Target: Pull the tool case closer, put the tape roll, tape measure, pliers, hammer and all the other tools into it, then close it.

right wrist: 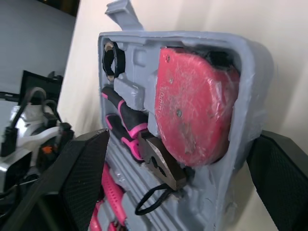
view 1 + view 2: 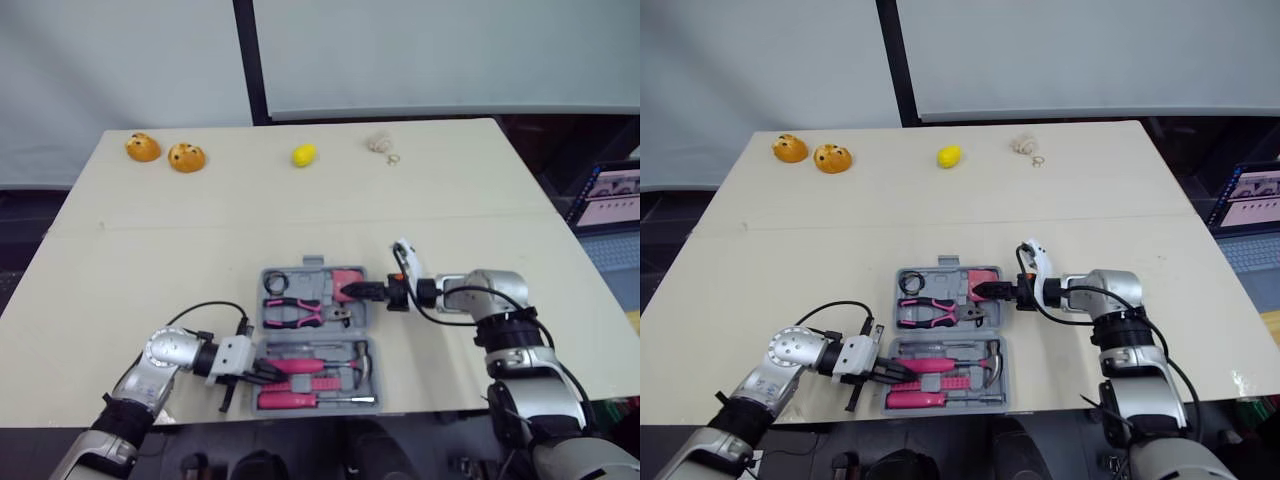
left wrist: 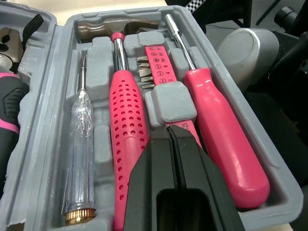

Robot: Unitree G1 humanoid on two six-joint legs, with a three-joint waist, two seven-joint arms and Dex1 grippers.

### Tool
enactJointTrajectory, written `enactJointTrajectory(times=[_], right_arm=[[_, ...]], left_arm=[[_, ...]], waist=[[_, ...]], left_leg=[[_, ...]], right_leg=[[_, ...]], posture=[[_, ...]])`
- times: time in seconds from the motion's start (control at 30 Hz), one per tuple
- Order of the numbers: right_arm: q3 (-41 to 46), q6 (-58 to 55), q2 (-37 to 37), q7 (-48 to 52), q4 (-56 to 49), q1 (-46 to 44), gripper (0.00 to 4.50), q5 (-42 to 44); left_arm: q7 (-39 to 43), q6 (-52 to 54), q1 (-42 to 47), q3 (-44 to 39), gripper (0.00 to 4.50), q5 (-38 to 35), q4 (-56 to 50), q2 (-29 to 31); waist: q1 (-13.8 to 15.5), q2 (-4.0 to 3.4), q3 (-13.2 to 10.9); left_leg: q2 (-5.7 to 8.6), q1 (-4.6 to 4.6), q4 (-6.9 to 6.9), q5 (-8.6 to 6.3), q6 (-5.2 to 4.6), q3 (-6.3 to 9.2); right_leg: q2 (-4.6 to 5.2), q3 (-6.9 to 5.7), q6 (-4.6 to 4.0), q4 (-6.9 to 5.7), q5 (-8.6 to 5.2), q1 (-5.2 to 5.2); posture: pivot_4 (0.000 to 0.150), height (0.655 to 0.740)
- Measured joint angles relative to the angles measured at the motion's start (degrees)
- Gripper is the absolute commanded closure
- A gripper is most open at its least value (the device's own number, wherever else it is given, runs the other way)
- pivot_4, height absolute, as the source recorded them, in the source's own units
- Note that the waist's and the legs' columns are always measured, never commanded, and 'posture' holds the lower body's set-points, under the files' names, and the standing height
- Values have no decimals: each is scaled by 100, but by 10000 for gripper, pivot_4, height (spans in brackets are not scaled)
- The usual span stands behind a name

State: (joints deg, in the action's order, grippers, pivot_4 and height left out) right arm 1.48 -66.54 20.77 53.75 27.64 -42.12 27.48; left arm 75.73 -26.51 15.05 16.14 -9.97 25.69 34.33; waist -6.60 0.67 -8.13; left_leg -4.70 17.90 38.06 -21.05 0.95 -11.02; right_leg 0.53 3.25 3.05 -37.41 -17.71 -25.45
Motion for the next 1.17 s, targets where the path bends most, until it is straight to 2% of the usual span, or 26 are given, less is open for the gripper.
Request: enactJointTrajectory(times=[0.2,0.37,0.47,0.53,0.57,0.63,0.67,0.7,0.8,0.83,0.87,0.93,1.0,1.17], right_arm=[[-157,182,142,355,-371,33,242,73],[-164,248,315,623,-1265,378,242,337],[-161,188,424,669,-2246,712,242,617],[-107,0,522,682,-2991,909,242,970],[-61,-149,627,682,-3517,1045,0,1249],[73,-492,1037,688,-4822,1456,0,1892],[175,-633,1369,688,-5459,1622,0,2195],[224,-689,1565,706,-5750,1715,0,2350],[755,-753,2756,918,-6708,2189,0,2882],[1024,-731,3034,947,-6807,2249,0,2923],[1357,-607,3362,1013,-6905,2405,0,2931],[1820,-433,3922,1171,-7017,2785,0,2841],[2671,174,4483,1711,-7066,3904,0,2236],[3671,1250,4546,2397,-7007,5007,0,1513]], left_arm=[[-3,-53,38,30,45000,0,58,3],[-9,-8,17,25,45000,-8,40,11],[-55,512,-146,-35,45000,-94,-338,172],[-50,1223,-377,-157,45000,-274,-860,485],[2,1861,-627,-294,39659,-597,-1319,823],[435,3290,-1391,-830,31505,-1476,-2468,2111],[743,3970,-1800,-1451,25444,-1959,-2921,2830],[919,4220,-1967,-1768,22528,-2160,-3104,3124],[1027,4697,-3116,-3142,6896,-2762,-3530,4349],[1027,4696,-3271,-3398,2140,-2804,-3457,4510],[1027,4602,-3345,-3651,455,-2802,-3404,4603],[1027,4401,-3307,-3876,455,-2759,-3278,4616],[1019,3860,-2607,-3752,455,-2491,-3070,4398],[1010,3509,-1724,-3328,455,-2307,-2986,3867]], waist=[[1,-6,3],[8,-5,3],[-15,-3,1],[-88,14,-12],[-142,28,-21],[-225,104,-60],[-224,102,-69],[-220,94,-81],[-112,47,-117],[-98,37,-123],[-82,38,-127],[-39,41,-128],[60,45,-133],[134,57,-135]], left_leg=[[0,0,-1,0,0,4],[0,3,-1,0,0,11],[-5,10,-8,-1,3,20],[-12,24,-16,-1,11,25],[-16,28,-22,2,20,37],[-30,51,-49,14,52,61],[-28,54,-52,16,54,84],[-26,60,-53,16,54,90],[-1,53,-69,14,36,119],[5,50,-74,12,29,121],[13,51,-83,10,25,122],[21,50,-103,12,18,124],[25,61,-106,12,12,132],[20,63,-91,1,-2,100]], right_leg=[[0,-1,0,0,0,1],[1,-3,0,0,0,1],[-3,-8,-3,0,-2,-3],[-9,-14,-14,-3,-8,-8],[-12,-20,-19,-5,-11,-24],[-20,-42,-44,-13,-27,-57],[-9,-70,-54,-5,-38,-54],[-1,-78,-55,1,-41,-56],[31,-110,-40,48,-43,-20],[39,-118,-37,63,-41,-11],[45,-121,-36,77,-40,-7],[46,-126,-39,112,-41,4],[40,-135,-39,143,-39,11],[22,-107,8,145,-12,12]], posture=[[1500,7400],[1500,7400],[1500,7400],[1500,7400],[1500,7400],[1500,7400],[1500,7400],[1500,7400],[1500,7400],[1500,7400],[1500,7400],[1500,7400],[1500,7400],[1500,7400]])
